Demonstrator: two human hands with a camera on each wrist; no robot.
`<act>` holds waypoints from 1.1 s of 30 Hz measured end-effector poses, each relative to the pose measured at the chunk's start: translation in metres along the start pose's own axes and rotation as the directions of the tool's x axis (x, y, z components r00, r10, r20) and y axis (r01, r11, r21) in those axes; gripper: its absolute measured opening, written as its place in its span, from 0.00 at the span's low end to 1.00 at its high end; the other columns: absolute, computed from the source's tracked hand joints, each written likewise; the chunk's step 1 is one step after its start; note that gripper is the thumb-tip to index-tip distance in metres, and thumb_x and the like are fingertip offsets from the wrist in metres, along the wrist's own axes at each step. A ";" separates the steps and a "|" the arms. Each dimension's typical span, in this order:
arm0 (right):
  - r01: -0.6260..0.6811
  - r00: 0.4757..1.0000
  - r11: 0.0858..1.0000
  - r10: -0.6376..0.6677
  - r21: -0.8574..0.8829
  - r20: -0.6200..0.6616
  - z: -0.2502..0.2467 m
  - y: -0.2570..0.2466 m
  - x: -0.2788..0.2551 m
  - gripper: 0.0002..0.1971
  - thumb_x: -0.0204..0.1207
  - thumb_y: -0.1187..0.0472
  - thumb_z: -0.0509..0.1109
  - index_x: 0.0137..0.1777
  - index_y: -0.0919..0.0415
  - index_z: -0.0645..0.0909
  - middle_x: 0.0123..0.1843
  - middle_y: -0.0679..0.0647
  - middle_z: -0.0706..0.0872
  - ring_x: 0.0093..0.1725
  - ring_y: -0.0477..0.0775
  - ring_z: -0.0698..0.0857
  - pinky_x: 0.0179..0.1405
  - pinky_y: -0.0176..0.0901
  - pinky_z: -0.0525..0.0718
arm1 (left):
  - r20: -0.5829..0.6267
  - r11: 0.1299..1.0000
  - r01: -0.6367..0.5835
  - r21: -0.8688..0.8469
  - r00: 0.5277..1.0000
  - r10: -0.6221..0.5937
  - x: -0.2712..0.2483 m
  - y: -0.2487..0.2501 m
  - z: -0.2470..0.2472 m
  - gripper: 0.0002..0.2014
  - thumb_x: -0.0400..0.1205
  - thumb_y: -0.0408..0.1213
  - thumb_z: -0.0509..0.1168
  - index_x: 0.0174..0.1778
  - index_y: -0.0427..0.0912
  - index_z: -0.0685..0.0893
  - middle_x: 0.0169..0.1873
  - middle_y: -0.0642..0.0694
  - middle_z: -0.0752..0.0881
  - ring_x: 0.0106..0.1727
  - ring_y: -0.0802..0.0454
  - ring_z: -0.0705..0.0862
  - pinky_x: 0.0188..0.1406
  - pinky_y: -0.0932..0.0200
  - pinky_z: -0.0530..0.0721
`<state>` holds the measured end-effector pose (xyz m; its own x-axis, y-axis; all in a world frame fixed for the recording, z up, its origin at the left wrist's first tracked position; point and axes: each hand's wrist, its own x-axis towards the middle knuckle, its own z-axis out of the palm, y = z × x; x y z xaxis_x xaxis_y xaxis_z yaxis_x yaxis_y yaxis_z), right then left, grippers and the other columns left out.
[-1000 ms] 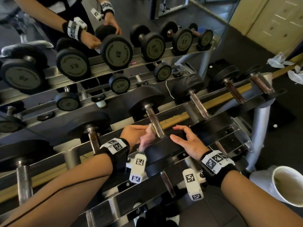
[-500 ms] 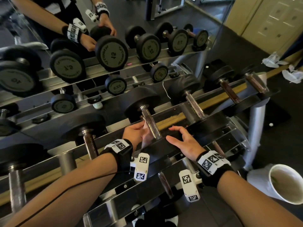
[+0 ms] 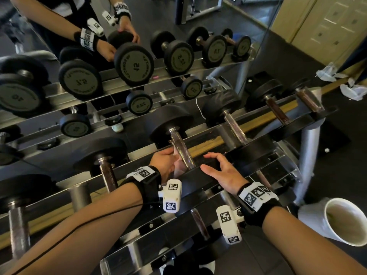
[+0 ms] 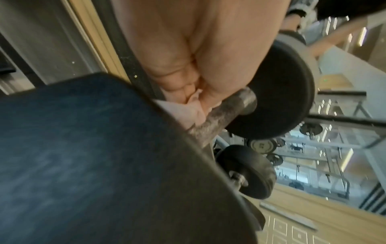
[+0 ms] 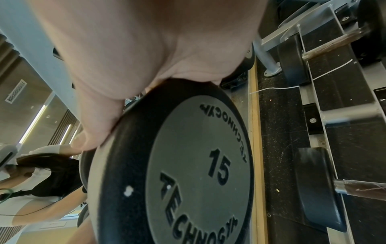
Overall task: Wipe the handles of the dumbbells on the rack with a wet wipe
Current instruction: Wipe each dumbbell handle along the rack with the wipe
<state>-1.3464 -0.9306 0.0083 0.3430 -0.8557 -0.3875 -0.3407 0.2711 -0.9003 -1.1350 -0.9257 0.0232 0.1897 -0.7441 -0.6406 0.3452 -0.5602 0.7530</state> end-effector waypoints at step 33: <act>0.004 1.000 0.999 -0.005 0.045 0.008 0.001 -0.003 -0.002 0.33 0.60 0.37 0.77 0.67 0.43 0.76 0.69 0.50 0.76 0.63 0.54 0.84 0.61 0.52 0.88 | 0.013 0.999 0.010 0.047 1.000 -0.011 -0.015 -0.011 0.008 0.16 0.86 0.21 0.59 0.66 0.35 0.83 0.52 0.36 0.89 0.33 0.51 0.87 0.27 0.64 0.87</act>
<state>-1.3454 -0.9289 0.0113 0.3519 -0.8533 -0.3848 -0.2996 0.2868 -0.9099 -1.1490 -0.9114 0.0262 0.1738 -0.7426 -0.6468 0.3033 -0.5845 0.7526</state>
